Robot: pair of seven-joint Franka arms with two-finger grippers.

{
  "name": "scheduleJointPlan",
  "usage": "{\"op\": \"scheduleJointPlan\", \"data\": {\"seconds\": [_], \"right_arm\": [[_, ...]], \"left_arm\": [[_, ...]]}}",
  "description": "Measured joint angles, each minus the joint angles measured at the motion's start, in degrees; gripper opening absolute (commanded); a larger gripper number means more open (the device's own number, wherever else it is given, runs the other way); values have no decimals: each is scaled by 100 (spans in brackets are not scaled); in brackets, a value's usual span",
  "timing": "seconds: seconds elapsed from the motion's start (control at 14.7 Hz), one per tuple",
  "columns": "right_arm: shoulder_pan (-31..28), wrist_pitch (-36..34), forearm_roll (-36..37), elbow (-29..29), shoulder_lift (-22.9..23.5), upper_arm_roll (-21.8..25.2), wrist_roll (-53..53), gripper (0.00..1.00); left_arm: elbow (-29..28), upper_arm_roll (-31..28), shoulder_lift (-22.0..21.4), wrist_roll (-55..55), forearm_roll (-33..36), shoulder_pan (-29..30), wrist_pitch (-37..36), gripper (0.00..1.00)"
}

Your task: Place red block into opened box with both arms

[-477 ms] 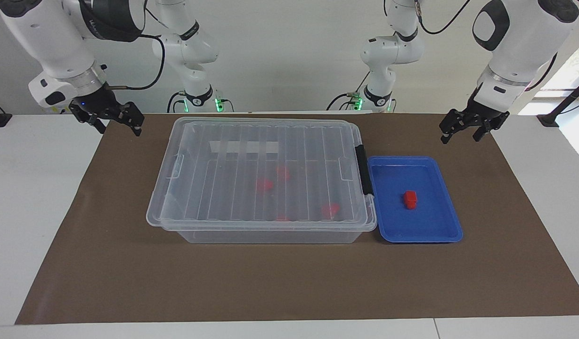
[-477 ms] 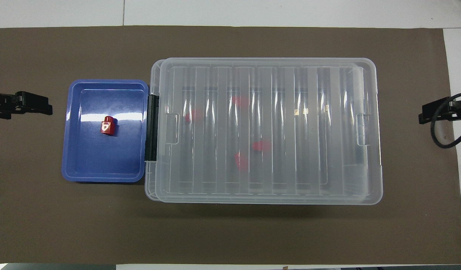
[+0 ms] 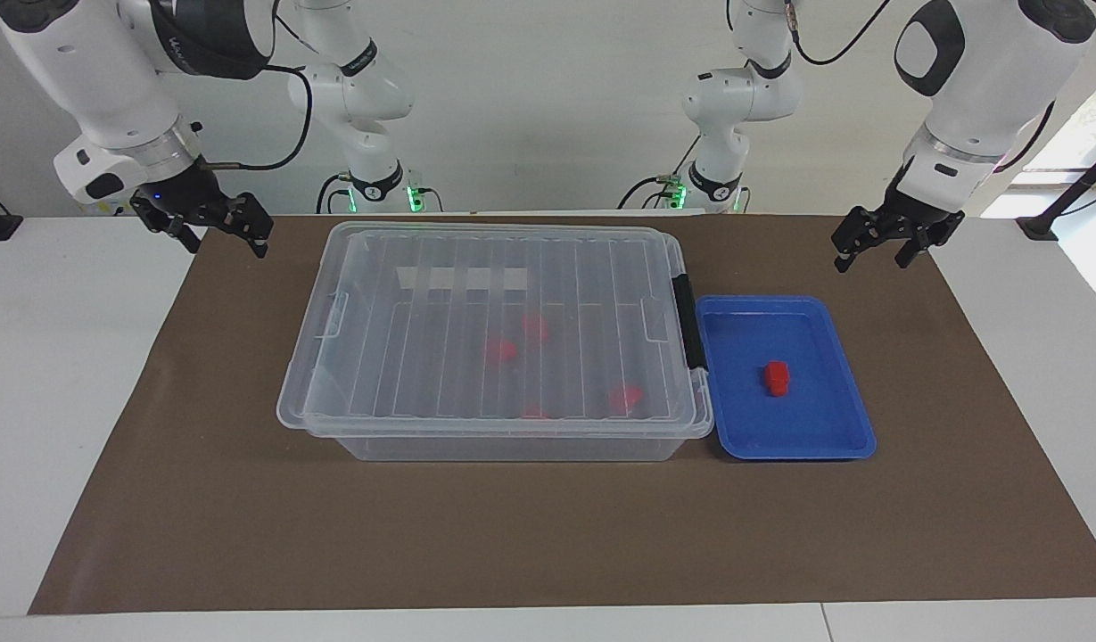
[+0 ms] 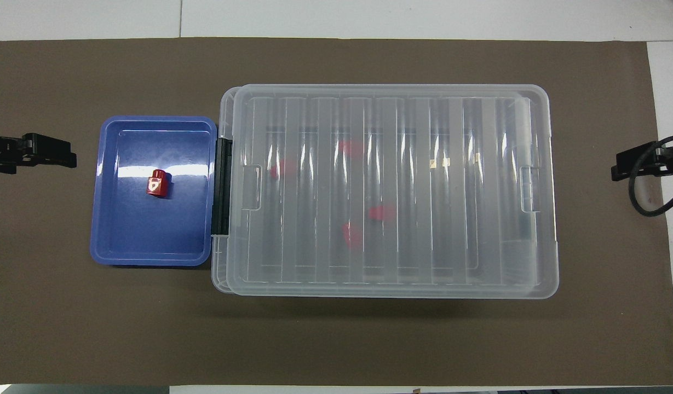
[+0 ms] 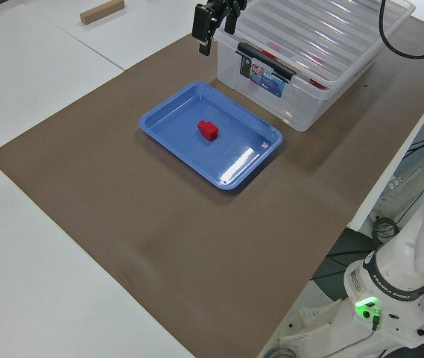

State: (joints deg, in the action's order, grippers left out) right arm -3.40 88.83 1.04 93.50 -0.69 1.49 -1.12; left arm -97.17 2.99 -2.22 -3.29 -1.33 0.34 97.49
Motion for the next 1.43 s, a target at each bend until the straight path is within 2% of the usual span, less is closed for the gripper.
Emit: {"op": "scheduleJointPlan", "data": {"seconds": [0.27, 0.55, 0.89, 1.43], "right_arm": [[-51, -4, 4, 3, 5, -4, -4, 100], [-88, 30, -13, 35, 22, -221, -90, 100], [-89, 551, -80, 410, 49, -803, -766, 100], [-92, 1370, -123, 1067, 380, -886, -870, 100]], "left_arm": [[0, 0, 0, 0, 0, 0, 0, 100], [0, 0, 0, 0, 0, 0, 0, 100], [0, 0, 0, 0, 0, 0, 0, 100], [0, 0, 0, 0, 0, 0, 0, 100]]}}
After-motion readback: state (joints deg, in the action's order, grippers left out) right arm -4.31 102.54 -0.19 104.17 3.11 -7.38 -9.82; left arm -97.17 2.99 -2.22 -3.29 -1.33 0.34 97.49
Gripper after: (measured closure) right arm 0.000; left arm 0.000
